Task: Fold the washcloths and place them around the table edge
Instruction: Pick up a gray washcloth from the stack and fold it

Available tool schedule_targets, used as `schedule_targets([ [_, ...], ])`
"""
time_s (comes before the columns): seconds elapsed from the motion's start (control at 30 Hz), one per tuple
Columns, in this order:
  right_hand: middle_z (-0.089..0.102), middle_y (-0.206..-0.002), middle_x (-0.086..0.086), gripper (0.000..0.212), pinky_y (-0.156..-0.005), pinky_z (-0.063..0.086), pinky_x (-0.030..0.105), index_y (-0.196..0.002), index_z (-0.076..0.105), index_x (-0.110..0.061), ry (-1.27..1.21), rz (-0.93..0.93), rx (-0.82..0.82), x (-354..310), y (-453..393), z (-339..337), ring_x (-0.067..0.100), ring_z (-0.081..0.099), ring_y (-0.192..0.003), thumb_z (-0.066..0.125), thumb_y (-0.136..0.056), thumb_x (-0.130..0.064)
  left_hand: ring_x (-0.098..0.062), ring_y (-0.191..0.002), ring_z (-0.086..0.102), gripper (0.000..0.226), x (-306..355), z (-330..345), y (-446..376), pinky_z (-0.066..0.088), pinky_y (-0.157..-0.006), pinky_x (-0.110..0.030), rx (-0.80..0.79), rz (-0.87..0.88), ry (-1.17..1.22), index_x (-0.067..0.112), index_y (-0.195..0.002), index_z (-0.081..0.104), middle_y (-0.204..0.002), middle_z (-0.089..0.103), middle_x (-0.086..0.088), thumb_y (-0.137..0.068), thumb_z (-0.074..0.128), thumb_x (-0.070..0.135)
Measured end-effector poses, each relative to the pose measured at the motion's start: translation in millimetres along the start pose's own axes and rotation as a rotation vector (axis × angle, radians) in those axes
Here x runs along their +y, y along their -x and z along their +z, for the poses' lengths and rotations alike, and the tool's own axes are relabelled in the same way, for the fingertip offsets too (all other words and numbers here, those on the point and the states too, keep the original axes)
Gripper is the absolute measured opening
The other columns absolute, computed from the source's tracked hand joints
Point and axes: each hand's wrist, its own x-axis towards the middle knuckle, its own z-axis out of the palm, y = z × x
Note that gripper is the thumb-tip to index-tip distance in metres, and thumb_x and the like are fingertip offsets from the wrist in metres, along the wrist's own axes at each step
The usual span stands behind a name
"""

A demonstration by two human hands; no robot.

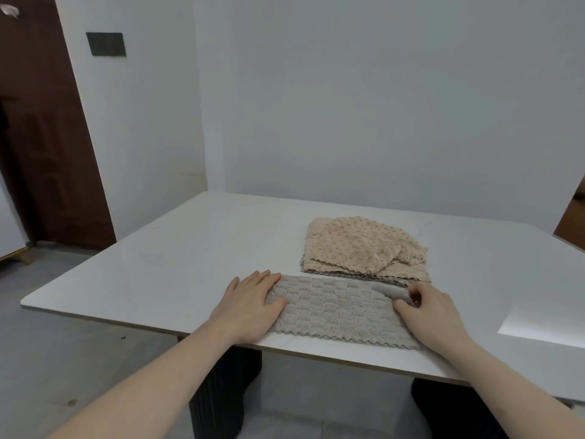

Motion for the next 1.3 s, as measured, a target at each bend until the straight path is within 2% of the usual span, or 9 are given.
schedule_targets([
  [0.1, 0.066, -0.086, 0.000, 0.017, -0.075, 0.048, 0.035, -0.094, 0.055, -0.024, -0.111, 0.077, -0.107, -8, -2, -12, 0.018, 0.060, -0.082, 0.068, -0.084, -0.027, -0.008, -0.155, 0.008, 0.060, 0, -1, 1, 0.001, -0.127, -0.040, 0.000, 0.004, 0.025, 0.036, -0.160, 0.019, -0.168, 0.015, 0.011, -0.102, 0.029, 0.050],
  [0.23, 0.070, -0.087, 0.008, 0.032, -0.065, 0.050, 0.034, -0.108, 0.054, -0.022, -0.320, 0.159, -0.164, -25, -8, -31, 0.023, 0.067, -0.078, 0.072, -0.081, -0.017, -0.008, -0.155, 0.010, 0.059, -3, 0, 2, 0.001, -0.127, -0.039, 0.012, 0.017, 0.053, 0.035, -0.160, 0.021, -0.168, 0.018, 0.010, -0.102, 0.030, 0.044],
  [0.37, 0.066, -0.106, 0.009, 0.042, -0.063, 0.053, 0.035, -0.119, 0.054, -0.022, -0.581, 0.193, -0.182, -55, -8, -46, 0.025, 0.070, -0.083, 0.075, -0.083, -0.021, -0.006, -0.153, 0.016, 0.059, -6, 0, 0, 0.004, -0.127, -0.037, 0.040, 0.022, 0.115, 0.035, -0.158, 0.026, -0.167, 0.021, 0.010, -0.100, 0.034, 0.040],
  [0.63, 0.067, -0.106, 0.015, 0.046, -0.056, 0.057, 0.028, -0.124, 0.051, -0.011, -0.853, 0.127, -0.324, -130, -3, -34, 0.019, 0.071, -0.066, 0.074, -0.085, -0.008, -0.005, -0.146, 0.031, 0.040, -9, -8, 5, 0.025, -0.120, -0.032, 0.129, -0.025, 0.440, 0.042, -0.135, 0.057, -0.159, 0.034, 0.018, -0.097, 0.050, 0.033],
  [0.77, 0.066, -0.097, 0.015, 0.040, -0.055, 0.059, 0.031, -0.119, 0.050, -0.011, -0.895, 0.104, -0.354, -160, 5, -12, 0.020, 0.070, -0.063, 0.071, -0.086, -0.003, -0.001, -0.134, 0.044, 0.020, -10, -8, 3, 0.033, -0.117, -0.036, 0.158, -0.048, 0.594, 0.045, -0.103, 0.073, -0.144, 0.049, 0.023, -0.089, 0.058, 0.045],
  [0.87, 0.068, -0.097, 0.016, 0.040, -0.060, 0.061, 0.035, -0.119, 0.050, -0.011, -0.925, 0.089, -0.389, -172, 10, 6, 0.021, 0.070, -0.064, 0.072, -0.086, -0.005, 0.003, -0.121, 0.054, 0.034, -9, -9, 3, 0.041, -0.111, -0.037, 0.187, -0.047, 0.697, 0.041, -0.088, 0.079, -0.127, 0.061, 0.025, -0.075, 0.059, 0.064],
  [1.07, 0.070, -0.102, 0.014, 0.045, -0.069, 0.063, 0.037, -0.121, 0.049, -0.013, -0.942, 0.018, -0.436, -174, 17, 32, 0.025, 0.075, -0.079, 0.075, -0.085, -0.008, -0.001, -0.095, 0.067, 0.032, -6, -18, 10, 0.050, -0.094, -0.032, 0.173, 0.017, 0.824, 0.030, -0.078, 0.081, -0.095, 0.076, 0.013, -0.096, 0.062, 0.049],
  [1.17, 0.072, -0.100, 0.002, 0.034, -0.073, 0.063, 0.039, -0.118, 0.055, -0.021, -0.849, -0.140, -0.315, -158, 20, 36, 0.020, 0.074, -0.079, 0.071, -0.088, -0.014, -0.001, -0.081, 0.067, 0.034, -6, -17, 11, 0.049, -0.083, -0.027, 0.164, -0.003, 0.789, 0.028, -0.075, 0.079, -0.081, 0.074, 0.011, -0.088, 0.069, 0.057],
  [1.3, 0.066, -0.098, -0.020, 0.021, -0.078, 0.054, 0.024, -0.106, 0.058, -0.037, -0.488, -0.456, 0.009, -115, 23, 36, 0.001, 0.063, -0.090, 0.064, -0.093, -0.022, 0.001, -0.060, 0.059, 0.021, -9, -12, 9, 0.048, -0.073, -0.029, 0.181, -0.042, 0.773, 0.029, -0.071, 0.074, -0.064, 0.067, 0.017, -0.084, 0.078, 0.045],
])
